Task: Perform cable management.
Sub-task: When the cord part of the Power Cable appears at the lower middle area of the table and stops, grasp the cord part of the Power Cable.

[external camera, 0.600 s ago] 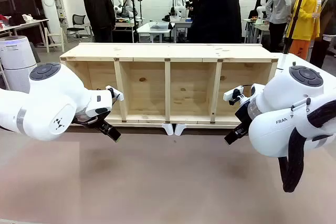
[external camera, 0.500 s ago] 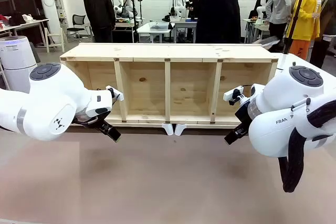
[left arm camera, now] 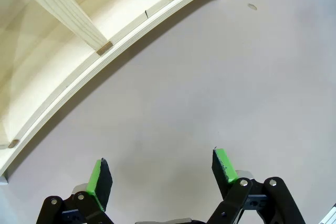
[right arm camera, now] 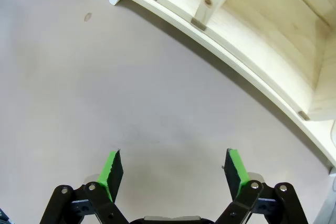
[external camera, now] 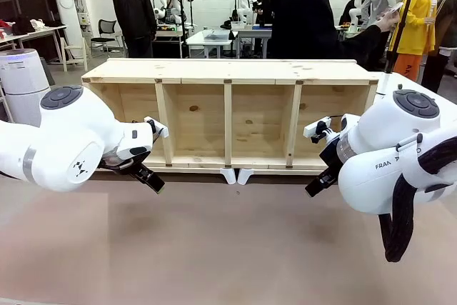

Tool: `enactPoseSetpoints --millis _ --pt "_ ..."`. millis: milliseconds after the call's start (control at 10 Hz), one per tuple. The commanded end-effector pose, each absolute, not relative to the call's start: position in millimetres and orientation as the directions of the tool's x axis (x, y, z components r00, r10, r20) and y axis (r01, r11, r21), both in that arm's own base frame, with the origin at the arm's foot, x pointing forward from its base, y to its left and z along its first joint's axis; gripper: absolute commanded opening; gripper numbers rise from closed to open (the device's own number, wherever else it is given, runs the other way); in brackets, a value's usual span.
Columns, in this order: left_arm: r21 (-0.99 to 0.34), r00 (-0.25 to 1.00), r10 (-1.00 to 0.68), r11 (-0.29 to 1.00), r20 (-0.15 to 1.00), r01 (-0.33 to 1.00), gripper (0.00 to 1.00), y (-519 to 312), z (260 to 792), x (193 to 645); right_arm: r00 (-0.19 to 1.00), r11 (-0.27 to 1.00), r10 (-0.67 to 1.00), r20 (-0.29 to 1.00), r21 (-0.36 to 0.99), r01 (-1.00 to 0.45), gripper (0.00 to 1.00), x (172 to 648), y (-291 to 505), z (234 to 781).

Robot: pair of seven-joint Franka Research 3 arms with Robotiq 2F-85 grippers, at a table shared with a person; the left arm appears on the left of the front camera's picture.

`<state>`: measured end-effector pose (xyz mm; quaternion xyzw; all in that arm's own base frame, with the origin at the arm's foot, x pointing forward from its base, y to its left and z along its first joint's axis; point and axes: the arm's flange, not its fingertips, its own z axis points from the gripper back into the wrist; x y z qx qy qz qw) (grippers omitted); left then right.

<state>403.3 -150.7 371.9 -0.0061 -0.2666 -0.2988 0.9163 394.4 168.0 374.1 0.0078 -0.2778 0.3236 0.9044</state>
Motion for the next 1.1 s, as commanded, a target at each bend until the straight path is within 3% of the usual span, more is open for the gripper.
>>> enactPoseSetpoints --millis 0,1000 --pt "0.147 0.68 -0.543 0.822 0.493 0.55 1.0 -150.1 371.9 403.4 0.638 0.792 0.579 0.508 -0.164 -0.588 1.0 394.5 167.8 374.0" --pt "0.147 0.68 -0.543 0.822 0.493 0.55 1.0 -150.1 371.9 403.4 0.638 0.792 0.579 0.508 -0.164 -0.588 1.0 394.5 167.8 374.0"
